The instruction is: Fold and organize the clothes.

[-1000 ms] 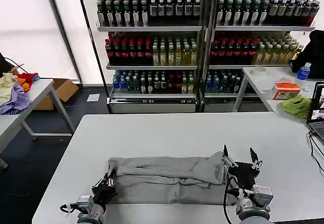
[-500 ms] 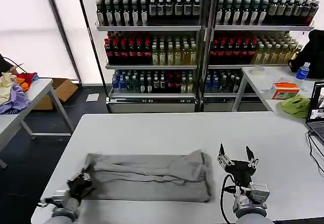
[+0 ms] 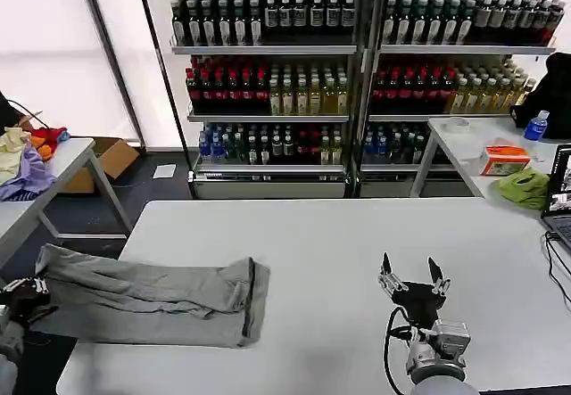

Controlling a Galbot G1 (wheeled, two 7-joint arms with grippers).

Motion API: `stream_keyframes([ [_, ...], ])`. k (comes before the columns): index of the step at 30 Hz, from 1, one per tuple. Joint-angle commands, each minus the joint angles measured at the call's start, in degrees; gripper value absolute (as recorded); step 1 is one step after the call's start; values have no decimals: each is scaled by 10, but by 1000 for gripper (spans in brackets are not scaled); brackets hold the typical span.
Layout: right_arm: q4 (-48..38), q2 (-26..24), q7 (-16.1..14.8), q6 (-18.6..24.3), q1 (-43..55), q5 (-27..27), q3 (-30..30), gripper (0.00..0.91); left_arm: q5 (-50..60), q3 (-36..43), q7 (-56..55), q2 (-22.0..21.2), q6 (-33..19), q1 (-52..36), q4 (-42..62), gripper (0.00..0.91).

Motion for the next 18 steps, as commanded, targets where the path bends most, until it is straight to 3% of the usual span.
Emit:
stream_keyframes([
  [1, 6, 1, 0, 3, -15, 0, 3, 907, -2, 35, 4, -22, 16, 16, -72, 0],
  [10, 19, 7, 0, 13, -42, -6, 5, 907, 55, 203, -17, -162, 53, 14, -187, 0],
  [18, 32, 15, 0, 20, -63, -17, 4, 907, 79, 291, -25, -196, 71, -11, -185, 0],
])
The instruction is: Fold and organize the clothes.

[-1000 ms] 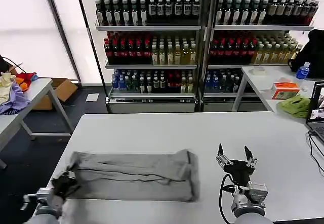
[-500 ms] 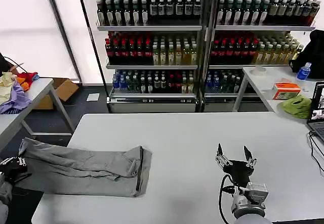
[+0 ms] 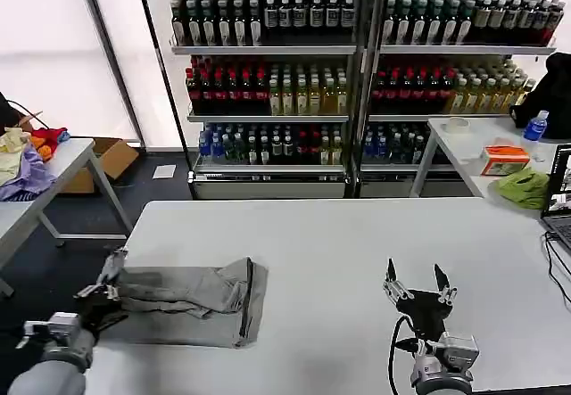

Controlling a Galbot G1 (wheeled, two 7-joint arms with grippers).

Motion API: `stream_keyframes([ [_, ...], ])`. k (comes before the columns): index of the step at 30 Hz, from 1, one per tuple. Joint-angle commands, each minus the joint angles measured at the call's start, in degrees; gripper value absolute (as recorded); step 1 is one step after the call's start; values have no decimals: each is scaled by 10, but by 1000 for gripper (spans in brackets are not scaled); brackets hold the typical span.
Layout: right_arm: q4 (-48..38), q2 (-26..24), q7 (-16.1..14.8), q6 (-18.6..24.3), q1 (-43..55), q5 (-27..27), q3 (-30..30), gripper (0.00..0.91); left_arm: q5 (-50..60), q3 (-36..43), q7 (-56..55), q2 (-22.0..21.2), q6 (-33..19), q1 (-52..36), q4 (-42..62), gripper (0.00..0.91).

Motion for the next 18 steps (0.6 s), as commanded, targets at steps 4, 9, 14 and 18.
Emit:
stream_keyframes([
  [4, 11, 7, 0, 8, -28, -9, -1, 907, 38, 185, -11, -87, 36, -25, -47, 0],
  [9, 13, 10, 0, 11, -33, -14, 0, 907, 27, 198, -17, -88, 48, -35, -46, 0],
  [14, 13, 12, 0, 12, -36, -16, 2, 907, 25, 205, -19, -82, 53, -38, -45, 0],
  [18, 12, 14, 0, 15, -39, -21, -1, 907, 22, 212, -19, -82, 57, -47, -47, 0],
])
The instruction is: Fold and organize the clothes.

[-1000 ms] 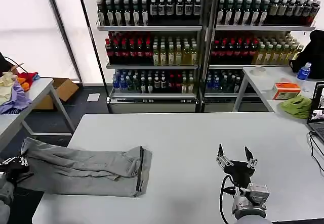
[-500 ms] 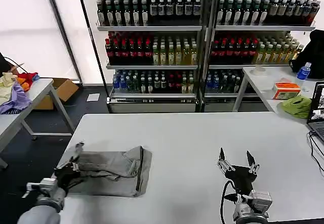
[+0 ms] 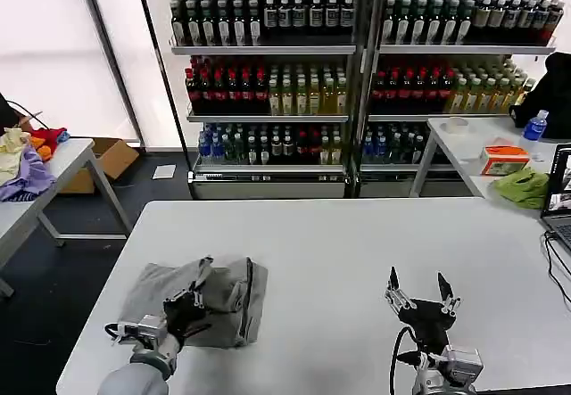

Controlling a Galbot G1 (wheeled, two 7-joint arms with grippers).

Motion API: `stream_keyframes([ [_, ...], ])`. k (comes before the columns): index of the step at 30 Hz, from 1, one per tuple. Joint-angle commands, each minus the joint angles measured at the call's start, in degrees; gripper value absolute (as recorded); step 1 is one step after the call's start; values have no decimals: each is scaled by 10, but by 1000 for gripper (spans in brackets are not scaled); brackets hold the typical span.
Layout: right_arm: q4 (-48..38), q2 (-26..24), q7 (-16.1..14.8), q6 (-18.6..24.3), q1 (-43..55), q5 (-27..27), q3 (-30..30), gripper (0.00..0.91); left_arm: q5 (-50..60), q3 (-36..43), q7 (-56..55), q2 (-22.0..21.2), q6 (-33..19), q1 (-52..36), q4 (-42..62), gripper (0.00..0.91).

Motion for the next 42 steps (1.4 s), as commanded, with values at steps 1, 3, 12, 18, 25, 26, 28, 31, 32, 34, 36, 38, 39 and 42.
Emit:
stream_keyframes([
  [1, 1, 2, 0, 2, -7, -5, -1, 907, -1, 51, -3, -17, 15, -16, -11, 0],
  [3, 1, 3, 0, 3, -9, -6, -1, 907, -4, 56, -4, -20, 19, -21, -13, 0],
  [12, 1, 2, 0, 3, -9, -6, 2, 907, 1, 69, -2, -30, 17, -29, 4, 0],
  [18, -10, 5, 0, 7, -6, -6, -2, 907, 2, 73, 1, -40, 14, -24, 20, 0],
  [25, -21, 4, -1, 10, -2, -6, -5, 907, -1, 79, 5, -49, -10, -17, 27, 907],
  [26, -22, 4, -1, 10, -2, -6, -6, 907, -1, 81, 6, -49, -18, -15, 27, 907],
  [28, -23, 4, -1, 10, 0, -6, -8, 907, -4, 84, 7, -51, -29, -13, 26, 907],
  [31, -24, 4, 0, 9, 4, -6, -9, 907, -64, 97, 6, -51, -24, 1, 4, 907],
  [32, -25, 3, 0, 9, 5, -6, -9, 907, -77, 104, 6, -51, -17, 7, -6, 907],
  [34, -25, 2, 1, 8, 9, -6, -9, 907, -120, 119, 6, -53, -4, 22, -19, 907],
  [36, -26, 2, 2, 7, 12, -6, -9, 907, -158, 127, 6, -57, 9, 31, -37, 907],
  [38, -27, 1, 3, 6, 14, -6, -9, 907, -191, 127, 1, -59, 23, 32, -54, 907],
  [39, -27, 0, 3, 6, 14, -6, -10, 907, -221, 124, -5, -59, 27, 31, -67, 907],
  [42, -31, -1, 4, 5, 17, -5, -11, 907, -304, 99, -29, -55, 55, 23, -118, 907],
])
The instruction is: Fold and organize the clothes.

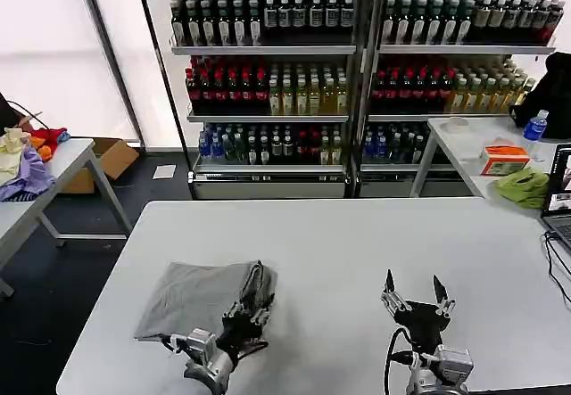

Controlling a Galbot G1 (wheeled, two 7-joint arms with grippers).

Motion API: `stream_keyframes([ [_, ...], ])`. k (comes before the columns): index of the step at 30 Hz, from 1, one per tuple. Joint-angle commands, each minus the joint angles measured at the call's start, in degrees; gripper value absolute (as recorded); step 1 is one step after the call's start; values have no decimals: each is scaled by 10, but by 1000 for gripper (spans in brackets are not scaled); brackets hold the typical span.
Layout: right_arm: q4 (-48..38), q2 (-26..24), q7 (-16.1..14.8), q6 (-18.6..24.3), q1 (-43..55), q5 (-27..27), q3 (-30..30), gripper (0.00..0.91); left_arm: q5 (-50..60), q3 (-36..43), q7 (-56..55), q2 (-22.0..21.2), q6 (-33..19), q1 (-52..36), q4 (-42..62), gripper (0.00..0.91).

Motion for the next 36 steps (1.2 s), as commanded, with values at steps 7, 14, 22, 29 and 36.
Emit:
stream_keyframes([
  [7, -11, -3, 0, -3, 13, 0, -9, 907, -237, -101, -63, 31, 23, -24, -127, 907],
  [14, -19, -6, -2, -4, 20, 1, -14, 907, -211, -179, -57, 67, -5, -30, -56, 907],
  [22, -23, -10, -1, -13, 28, 5, -13, 907, -235, -229, -51, 97, 5, -26, 11, 907],
  [29, -22, -10, 4, -16, 30, 8, -14, 907, -215, -241, -37, 106, -2, -24, 50, 907],
  [36, -17, -11, 5, -20, 28, 14, -13, 907, -199, -231, -26, 100, -4, -20, 64, 907],
])
